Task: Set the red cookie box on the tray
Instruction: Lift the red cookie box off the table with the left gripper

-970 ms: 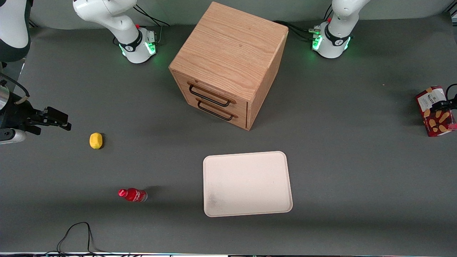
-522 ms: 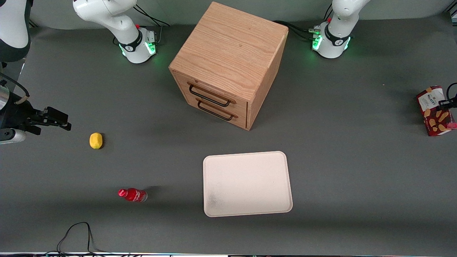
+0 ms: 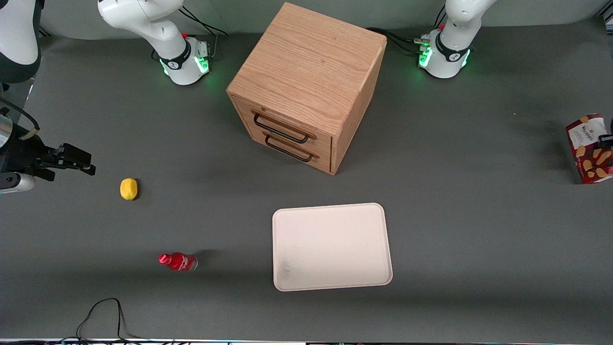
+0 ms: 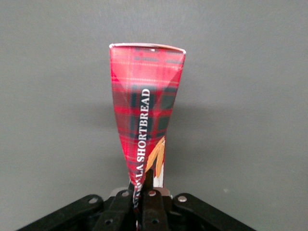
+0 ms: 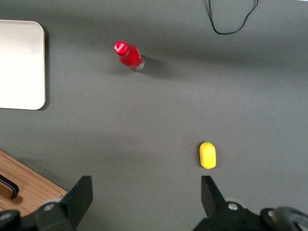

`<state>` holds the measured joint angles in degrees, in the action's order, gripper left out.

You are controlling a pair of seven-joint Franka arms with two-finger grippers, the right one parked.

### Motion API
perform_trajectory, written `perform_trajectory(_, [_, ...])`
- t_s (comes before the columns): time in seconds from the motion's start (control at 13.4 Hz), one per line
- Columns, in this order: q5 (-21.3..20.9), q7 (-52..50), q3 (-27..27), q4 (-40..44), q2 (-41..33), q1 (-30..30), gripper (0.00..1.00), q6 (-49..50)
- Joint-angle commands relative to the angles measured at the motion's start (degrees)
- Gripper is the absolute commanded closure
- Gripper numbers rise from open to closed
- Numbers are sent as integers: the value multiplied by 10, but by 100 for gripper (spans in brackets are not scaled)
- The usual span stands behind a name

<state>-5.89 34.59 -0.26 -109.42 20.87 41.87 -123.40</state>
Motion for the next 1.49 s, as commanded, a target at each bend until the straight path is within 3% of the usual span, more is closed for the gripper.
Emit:
perform_trajectory(0.0, [-4,5,2,109,-11,-24,100,136])
perform_trajectory(0.3, [-4,-20,2,276,-10,-69,100,318])
perform_trajectory(0.67, [-1,-44,2,417,-5,-103,100,463])
perform_trajectory(1.12, [22,-115,0,450,-5,-149,100,490])
perform_trajectory(1.42, [26,-214,-1,450,-5,-223,100,497])
